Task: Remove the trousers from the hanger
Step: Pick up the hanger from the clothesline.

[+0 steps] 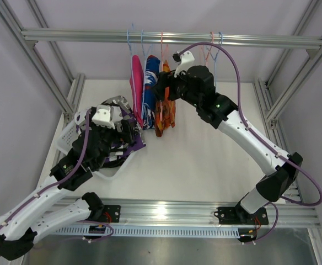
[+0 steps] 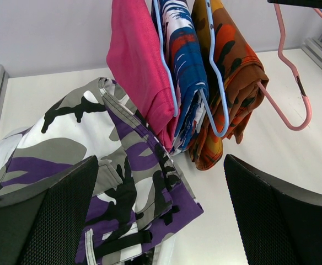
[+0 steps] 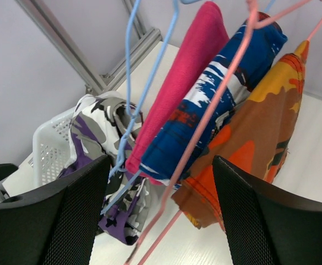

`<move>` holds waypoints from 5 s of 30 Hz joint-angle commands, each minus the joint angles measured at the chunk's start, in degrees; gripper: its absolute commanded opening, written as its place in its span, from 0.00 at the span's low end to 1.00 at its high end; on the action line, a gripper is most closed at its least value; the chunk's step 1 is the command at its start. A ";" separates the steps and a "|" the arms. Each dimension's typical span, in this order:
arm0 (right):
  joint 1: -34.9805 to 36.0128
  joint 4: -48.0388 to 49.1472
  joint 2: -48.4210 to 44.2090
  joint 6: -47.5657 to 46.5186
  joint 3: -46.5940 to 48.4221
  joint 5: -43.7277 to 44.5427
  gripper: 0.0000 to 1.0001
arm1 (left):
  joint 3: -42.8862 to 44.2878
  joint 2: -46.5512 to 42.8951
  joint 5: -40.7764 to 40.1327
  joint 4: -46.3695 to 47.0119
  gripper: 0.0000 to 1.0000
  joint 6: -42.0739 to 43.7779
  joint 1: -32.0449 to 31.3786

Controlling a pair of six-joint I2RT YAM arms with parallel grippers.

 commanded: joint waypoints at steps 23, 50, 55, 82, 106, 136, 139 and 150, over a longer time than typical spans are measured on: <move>-10.81 33.97 2.49 14.22 -14.18 -27.56 0.78 | 1.06 2.40 -0.69 0.51 0.99 0.81 -0.54; -12.84 51.81 10.84 28.81 -13.04 -35.91 0.45 | 1.14 2.49 1.77 0.25 0.99 0.02 -0.54; -13.28 53.75 11.54 30.74 -13.30 -37.40 0.39 | 1.67 2.32 1.95 0.34 0.99 0.02 -0.54; -13.19 50.41 7.77 32.16 -11.90 -36.88 0.00 | 1.23 2.14 2.65 0.34 0.99 0.20 -0.54; -11.69 43.29 7.41 30.22 0.41 -31.69 0.00 | 1.32 1.44 2.83 0.25 0.99 0.02 -0.54; -10.90 39.95 -2.77 27.06 -6.88 -29.32 0.00 | 1.32 1.52 2.48 0.43 0.99 0.72 -0.54; -10.29 39.43 -5.58 26.62 -10.31 -27.57 0.00 | 0.88 1.35 2.48 0.60 1.00 0.99 -0.54; -0.19 27.03 -16.48 16.52 -15.93 -13.17 0.00 | 0.62 1.52 2.13 0.87 0.99 1.51 -0.54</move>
